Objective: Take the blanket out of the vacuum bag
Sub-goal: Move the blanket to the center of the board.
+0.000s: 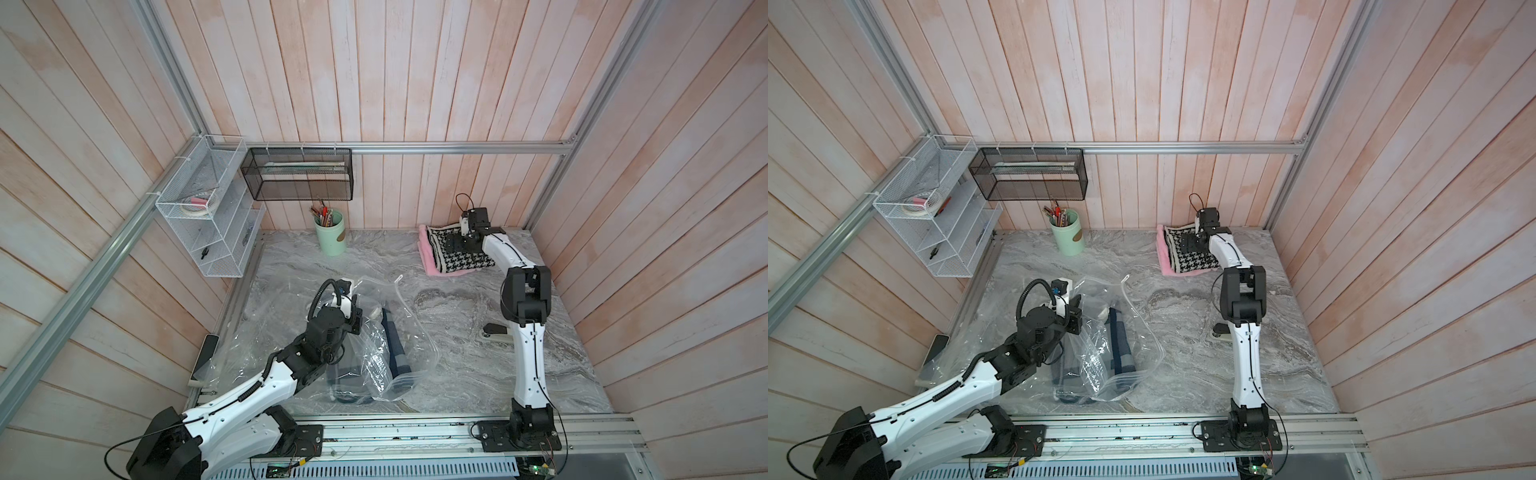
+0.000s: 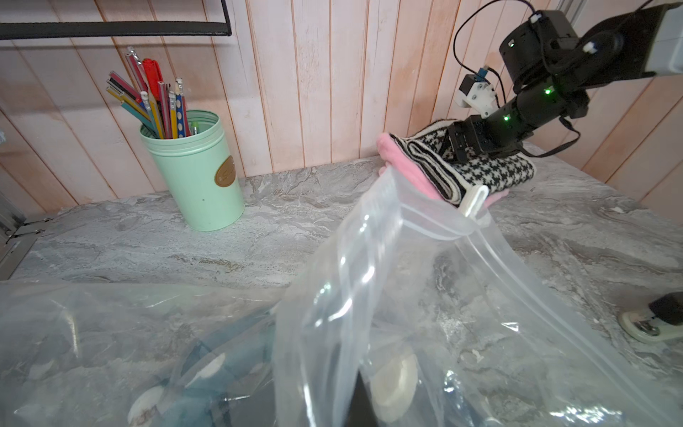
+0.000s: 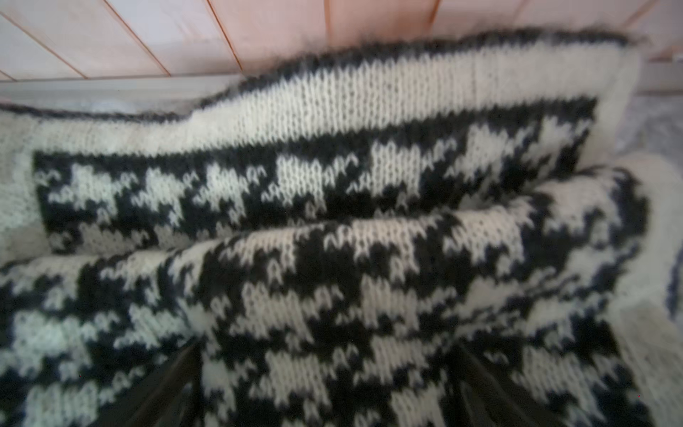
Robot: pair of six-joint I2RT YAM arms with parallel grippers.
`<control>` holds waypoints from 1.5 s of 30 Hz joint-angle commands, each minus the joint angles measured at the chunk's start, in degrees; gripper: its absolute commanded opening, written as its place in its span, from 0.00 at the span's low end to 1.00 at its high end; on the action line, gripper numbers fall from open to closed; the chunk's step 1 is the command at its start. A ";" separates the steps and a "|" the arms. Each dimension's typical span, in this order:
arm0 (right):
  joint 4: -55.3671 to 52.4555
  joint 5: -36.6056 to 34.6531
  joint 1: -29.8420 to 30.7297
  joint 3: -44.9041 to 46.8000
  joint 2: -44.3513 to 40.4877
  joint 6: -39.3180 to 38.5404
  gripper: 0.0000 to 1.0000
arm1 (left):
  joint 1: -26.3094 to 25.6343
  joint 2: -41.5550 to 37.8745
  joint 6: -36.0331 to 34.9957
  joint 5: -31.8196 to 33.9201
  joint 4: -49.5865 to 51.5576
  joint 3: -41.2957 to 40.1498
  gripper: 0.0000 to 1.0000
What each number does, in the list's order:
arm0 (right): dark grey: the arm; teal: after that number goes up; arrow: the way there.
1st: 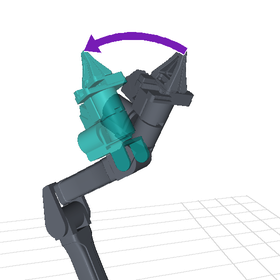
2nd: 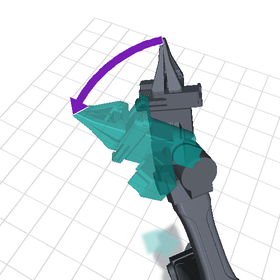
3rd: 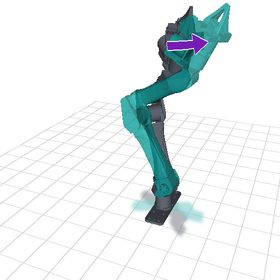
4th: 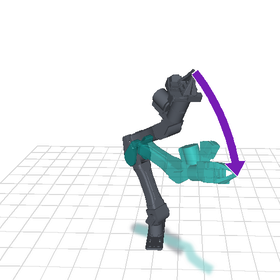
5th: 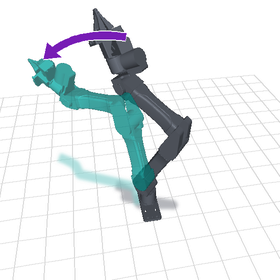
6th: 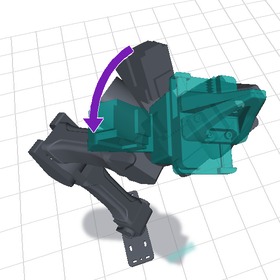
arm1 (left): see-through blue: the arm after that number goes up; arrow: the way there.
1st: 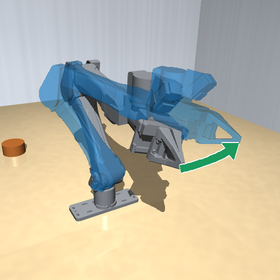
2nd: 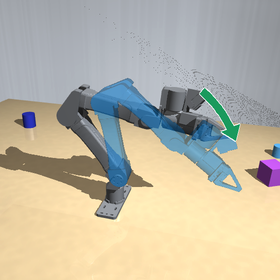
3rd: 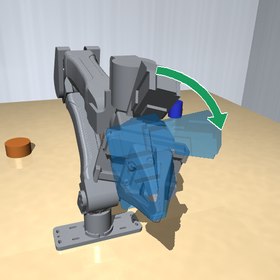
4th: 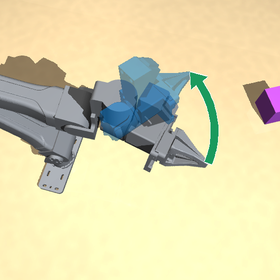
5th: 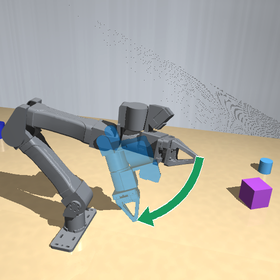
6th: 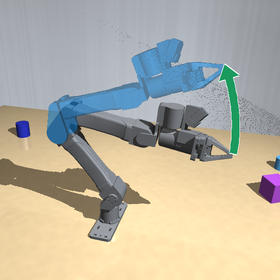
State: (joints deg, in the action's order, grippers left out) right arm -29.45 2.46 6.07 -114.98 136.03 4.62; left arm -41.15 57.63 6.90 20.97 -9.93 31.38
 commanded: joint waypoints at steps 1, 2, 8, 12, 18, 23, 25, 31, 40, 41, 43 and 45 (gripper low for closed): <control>-6.44 -0.58 -2.69 14.10 -3.63 -0.21 0.98 | 0.45 -2.57 -0.48 -1.08 0.21 2.08 0.00; -5.09 -0.31 -3.05 16.24 -5.18 -0.32 0.98 | 0.43 -3.30 -0.48 -1.19 0.63 2.10 0.00; -0.96 -3.58 -1.60 17.12 -11.00 -1.38 0.98 | 0.44 -6.21 -2.06 -2.26 3.02 3.49 0.00; 8.30 -5.19 1.14 22.58 -21.96 -0.73 0.98 | 0.43 -5.88 -5.24 -3.86 5.77 7.63 0.00; 14.19 -1.11 3.83 32.03 -31.49 3.19 0.98 | 0.45 -7.08 -4.39 -5.77 7.30 8.98 0.00; 11.06 5.21 3.80 35.62 -27.42 5.68 0.98 | 0.43 -7.57 -2.86 -6.97 9.05 9.86 0.00; 8.90 8.03 3.80 35.52 -24.40 5.44 0.98 | 0.43 -8.35 -2.83 -7.22 9.53 9.91 0.00; 9.90 9.67 4.03 35.96 -24.59 4.52 0.98 | 0.43 -7.23 -2.81 -9.88 14.29 13.39 0.00; 19.26 7.22 5.35 43.63 -48.74 2.51 0.98 | 0.36 -4.24 -2.86 -15.53 18.10 20.22 0.00; 20.74 8.37 5.40 45.70 -52.11 4.03 0.98 | 0.36 -4.19 -2.79 -15.53 18.06 20.43 0.00; 25.04 14.13 5.36 51.39 -59.51 8.37 0.98 | 0.36 -4.32 -2.84 -15.19 17.48 20.39 0.00; 27.77 20.02 5.95 56.52 -65.65 14.12 0.98 | 0.37 -4.30 -2.91 -14.70 16.61 20.23 0.00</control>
State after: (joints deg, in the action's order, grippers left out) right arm -6.55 14.22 11.29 -64.03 75.13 11.66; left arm -41.01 53.74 4.58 7.03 10.13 49.28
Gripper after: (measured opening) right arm 0.984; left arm 0.045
